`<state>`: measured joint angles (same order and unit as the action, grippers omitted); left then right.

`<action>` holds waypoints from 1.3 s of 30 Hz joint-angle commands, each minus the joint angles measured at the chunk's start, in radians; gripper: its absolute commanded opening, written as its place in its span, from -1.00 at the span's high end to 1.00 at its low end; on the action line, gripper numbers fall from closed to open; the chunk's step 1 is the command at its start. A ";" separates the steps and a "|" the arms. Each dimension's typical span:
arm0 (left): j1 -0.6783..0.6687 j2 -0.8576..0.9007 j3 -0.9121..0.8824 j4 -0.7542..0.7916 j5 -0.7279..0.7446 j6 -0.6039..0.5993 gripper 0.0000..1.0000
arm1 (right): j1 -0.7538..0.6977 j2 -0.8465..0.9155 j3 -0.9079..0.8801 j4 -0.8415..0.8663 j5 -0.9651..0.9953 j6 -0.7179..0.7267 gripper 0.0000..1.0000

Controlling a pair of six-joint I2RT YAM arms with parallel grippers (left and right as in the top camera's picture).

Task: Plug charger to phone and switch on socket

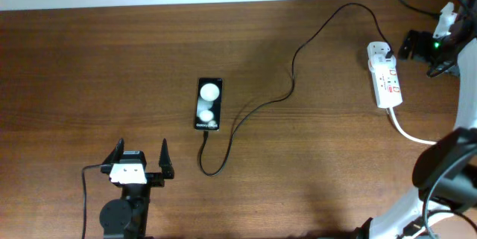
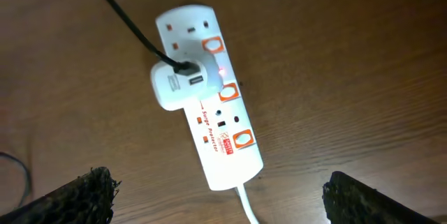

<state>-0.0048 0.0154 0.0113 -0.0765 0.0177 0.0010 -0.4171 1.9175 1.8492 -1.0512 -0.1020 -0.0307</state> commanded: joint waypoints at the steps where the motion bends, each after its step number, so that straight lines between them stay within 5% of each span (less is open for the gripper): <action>1: -0.004 -0.010 -0.002 -0.008 -0.014 0.016 -0.98 | -0.002 -0.146 0.001 0.000 0.008 -0.003 -0.97; 8: -0.004 -0.010 -0.002 -0.008 -0.014 0.016 -0.98 | -0.002 -0.450 0.001 0.000 0.008 -0.003 -0.97; 15: -0.004 -0.010 -0.002 -0.008 -0.014 0.016 -0.98 | 0.016 -0.567 0.001 -0.001 0.008 -0.003 -0.97; 25: -0.004 -0.010 -0.002 -0.008 -0.014 0.016 -0.98 | 0.373 -0.563 -0.041 -0.008 0.008 -0.003 -0.97; 33: -0.004 -0.010 -0.002 -0.008 -0.014 0.016 -0.98 | 0.452 -0.563 -0.257 0.003 0.009 -0.022 -0.97; 39: -0.004 -0.010 -0.002 -0.008 -0.014 0.016 -0.98 | 0.452 -0.565 -0.551 0.236 -0.003 -0.067 -0.97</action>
<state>-0.0048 0.0147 0.0113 -0.0776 0.0174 0.0010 0.0280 1.3567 1.4212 -0.8871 -0.0956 -0.0650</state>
